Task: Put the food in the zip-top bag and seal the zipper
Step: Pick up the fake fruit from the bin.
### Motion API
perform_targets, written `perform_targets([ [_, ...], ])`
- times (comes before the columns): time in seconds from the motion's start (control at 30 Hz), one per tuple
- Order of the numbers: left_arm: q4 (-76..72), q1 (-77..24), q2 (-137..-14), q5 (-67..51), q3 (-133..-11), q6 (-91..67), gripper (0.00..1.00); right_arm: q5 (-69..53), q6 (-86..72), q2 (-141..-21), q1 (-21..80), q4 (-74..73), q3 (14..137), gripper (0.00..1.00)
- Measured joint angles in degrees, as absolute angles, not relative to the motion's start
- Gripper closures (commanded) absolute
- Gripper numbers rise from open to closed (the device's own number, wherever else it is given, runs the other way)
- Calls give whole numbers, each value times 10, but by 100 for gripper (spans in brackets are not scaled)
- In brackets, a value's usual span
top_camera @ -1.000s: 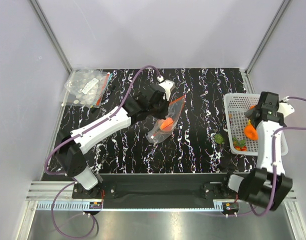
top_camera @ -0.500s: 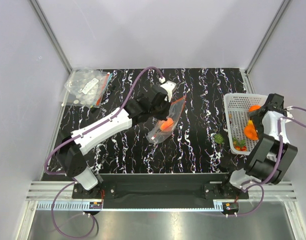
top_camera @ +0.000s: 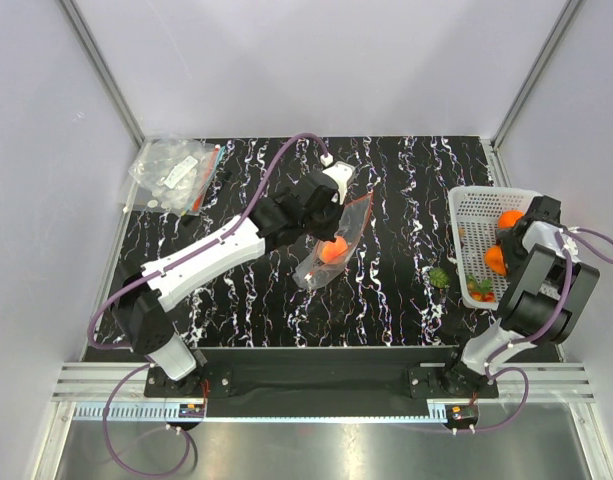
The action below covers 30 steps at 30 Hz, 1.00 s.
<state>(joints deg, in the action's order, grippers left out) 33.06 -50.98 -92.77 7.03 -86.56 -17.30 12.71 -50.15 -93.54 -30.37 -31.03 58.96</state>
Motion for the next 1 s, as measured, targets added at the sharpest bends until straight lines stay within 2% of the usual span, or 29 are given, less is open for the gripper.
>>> perform_targets([
  [0.2, 334, -512, -928, 74, -867, -169, 100, 123, -510, -942, -304, -291, 588, 35],
  [0.27, 334, -512, -928, 74, -867, -169, 100, 122, -509, -938, -304, -283, 583, 38],
  [0.43, 339, -515, -930, 78, -871, -166, 100, 90, -476, -898, -304, -267, 566, 41],
  [0.57, 344, -519, -938, 83, -881, -163, 100, 36, -421, -813, -304, -239, 542, 41],
  [0.77, 345, -525, -942, 84, -882, -163, 100, -82, -346, -675, -304, -208, 518, 43],
  [1.0, 347, -531, -950, 87, -891, -161, 100, -196, -300, -609, -272, -226, 517, 44],
])
